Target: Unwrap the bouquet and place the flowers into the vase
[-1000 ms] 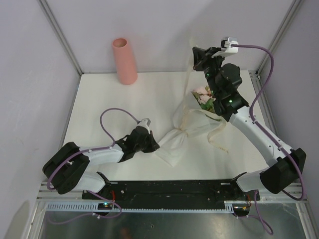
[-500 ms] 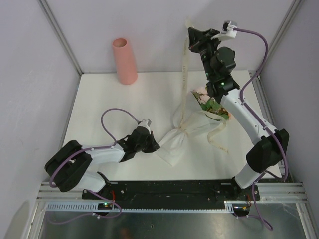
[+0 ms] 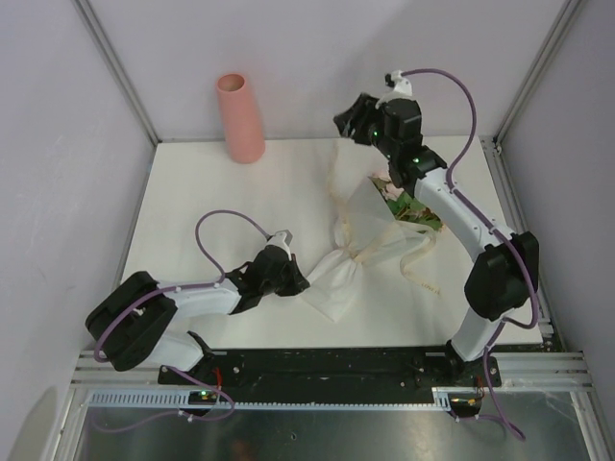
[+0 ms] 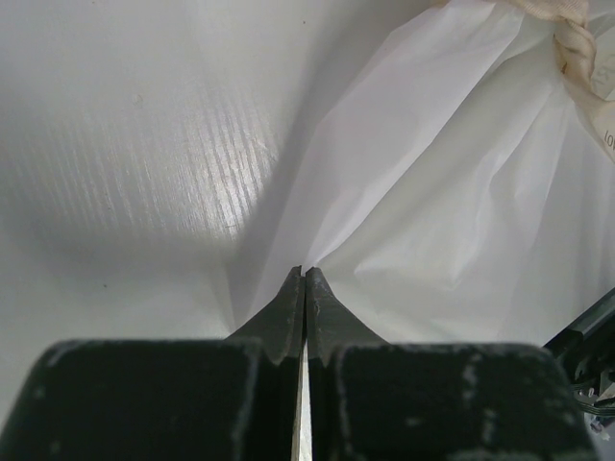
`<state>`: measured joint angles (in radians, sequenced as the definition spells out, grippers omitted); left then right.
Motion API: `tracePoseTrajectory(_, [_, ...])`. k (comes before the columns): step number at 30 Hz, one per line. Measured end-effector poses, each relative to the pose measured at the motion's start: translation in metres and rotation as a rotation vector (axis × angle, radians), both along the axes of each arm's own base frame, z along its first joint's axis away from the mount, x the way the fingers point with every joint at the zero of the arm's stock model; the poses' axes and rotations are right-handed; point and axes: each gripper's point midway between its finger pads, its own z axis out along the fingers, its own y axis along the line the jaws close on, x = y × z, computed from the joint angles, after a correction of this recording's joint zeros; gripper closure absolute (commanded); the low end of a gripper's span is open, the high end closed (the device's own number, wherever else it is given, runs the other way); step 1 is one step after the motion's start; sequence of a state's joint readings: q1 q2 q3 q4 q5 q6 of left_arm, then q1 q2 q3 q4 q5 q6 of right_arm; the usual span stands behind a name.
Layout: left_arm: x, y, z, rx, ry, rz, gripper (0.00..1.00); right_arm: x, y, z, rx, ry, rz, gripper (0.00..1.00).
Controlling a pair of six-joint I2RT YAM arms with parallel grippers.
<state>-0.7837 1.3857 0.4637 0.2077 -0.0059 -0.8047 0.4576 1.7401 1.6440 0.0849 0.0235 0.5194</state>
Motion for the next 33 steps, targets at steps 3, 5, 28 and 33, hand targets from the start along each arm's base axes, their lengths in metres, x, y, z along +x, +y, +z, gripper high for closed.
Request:
tracePoseTrajectory(3, [0.000,0.000,0.000,-0.001,-0.001,-0.001,1.00,-0.017,-0.013,-0.061,-0.120,0.190,0.047,0.46])
tracePoseTrajectory(5, [0.000,0.000,0.001,-0.002,-0.002,-0.001,1.00,-0.037,-0.023,-0.095,-0.192,0.294,0.091,0.49])
tracePoseTrajectory(28, [-0.002,-0.003,0.006,-0.020,-0.005,-0.015,1.00,-0.200,-0.004,-0.267,-0.464,0.749,0.671,0.44])
tracePoseTrajectory(33, [-0.002,-0.003,0.007,-0.023,-0.007,-0.016,1.00,-0.202,-0.009,-0.289,-0.498,0.808,0.665,0.44])
